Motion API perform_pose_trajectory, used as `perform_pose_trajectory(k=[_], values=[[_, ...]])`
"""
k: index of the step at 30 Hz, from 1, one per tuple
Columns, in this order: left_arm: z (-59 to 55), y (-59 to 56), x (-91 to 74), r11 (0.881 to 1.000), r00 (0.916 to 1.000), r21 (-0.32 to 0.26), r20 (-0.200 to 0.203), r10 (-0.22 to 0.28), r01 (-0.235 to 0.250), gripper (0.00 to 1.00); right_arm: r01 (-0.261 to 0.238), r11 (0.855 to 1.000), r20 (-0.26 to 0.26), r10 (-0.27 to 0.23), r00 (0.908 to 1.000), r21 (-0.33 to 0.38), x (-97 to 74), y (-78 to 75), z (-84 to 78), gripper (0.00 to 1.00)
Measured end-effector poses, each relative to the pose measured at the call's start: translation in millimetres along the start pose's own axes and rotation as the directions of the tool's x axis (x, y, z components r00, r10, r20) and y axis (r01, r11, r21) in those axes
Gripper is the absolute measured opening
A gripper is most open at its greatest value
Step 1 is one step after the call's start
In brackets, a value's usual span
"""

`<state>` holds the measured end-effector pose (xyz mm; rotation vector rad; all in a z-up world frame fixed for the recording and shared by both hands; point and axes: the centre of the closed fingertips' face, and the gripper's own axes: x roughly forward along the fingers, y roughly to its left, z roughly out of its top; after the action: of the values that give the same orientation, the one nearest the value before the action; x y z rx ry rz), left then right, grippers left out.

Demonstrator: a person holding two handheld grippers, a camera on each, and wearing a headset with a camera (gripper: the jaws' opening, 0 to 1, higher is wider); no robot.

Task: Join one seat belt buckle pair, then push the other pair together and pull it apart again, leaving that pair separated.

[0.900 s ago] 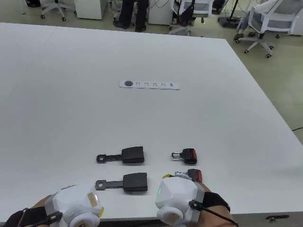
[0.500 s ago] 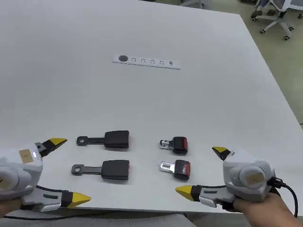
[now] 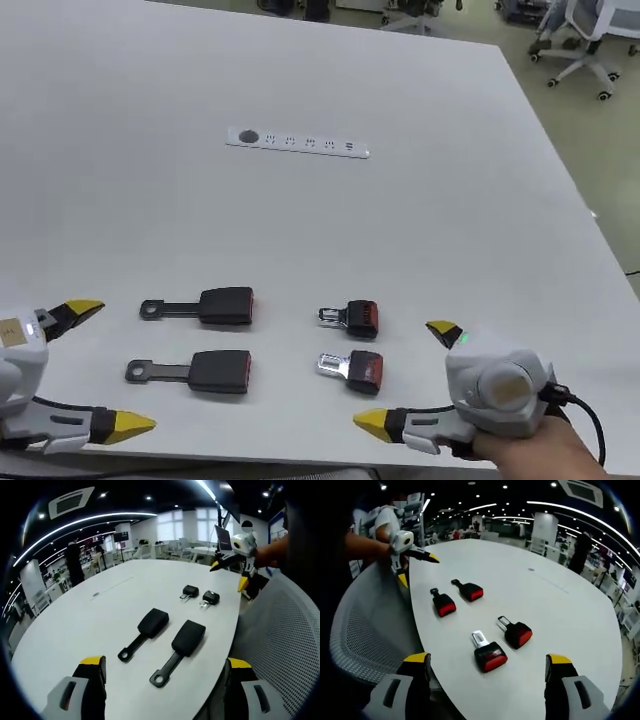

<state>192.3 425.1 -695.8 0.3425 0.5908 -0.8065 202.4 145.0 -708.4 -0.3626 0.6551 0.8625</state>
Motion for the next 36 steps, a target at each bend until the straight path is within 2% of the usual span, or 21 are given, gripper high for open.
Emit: perform_pose_trajectory(k=[4, 7, 11, 17, 25, 36], values=[[2.6, -0.2, 0.6, 1.0, 0.9999, -0.002, 0.013, -0.002, 0.002, 1.0, -0.017, 1.0, -0.005, 0.017, 0.9998, -0.022, -1.4, 4.7, 4.0, 0.98], [-1.3, 2.3, 0.0, 1.0, 1.0, -0.019, 0.004, 0.006, -0.006, 1.0, -0.012, 0.999, -0.017, 0.011, 0.9998, -0.046, -0.4, -0.2, 5.0, 0.99], [2.0, 6.4, -1.0, 1.0, 0.9996, -0.019, 0.023, 0.018, -0.018, 1.0, -0.015, 0.999, -0.02, 0.014, 0.9997, -0.043, 2.5, -3.0, 7.8, 0.99], [-1.3, 1.3, 1.9, 1.0, 1.0, 0.012, 0.003, -0.006, 0.006, 1.0, -0.018, 0.999, -0.014, 0.017, 0.9998, -0.048, 4.3, -3.0, 12.6, 0.99], [0.1, 4.8, 0.7, 1.0, 0.9999, -0.001, 0.013, 0.002, -0.002, 1.0, -0.029, 0.999, -0.019, 0.028, 0.9994, -0.046, 4.6, -1.9, 11.8, 0.99], [-3.5, 4.7, 2.2, 1.0, 1.0, -0.001, 0.0, -0.008, 0.008, 1.0, -0.024, 0.999, -0.016, 0.024, 0.9996, -0.038, 9.8, -2.2, 13.7, 0.99]])
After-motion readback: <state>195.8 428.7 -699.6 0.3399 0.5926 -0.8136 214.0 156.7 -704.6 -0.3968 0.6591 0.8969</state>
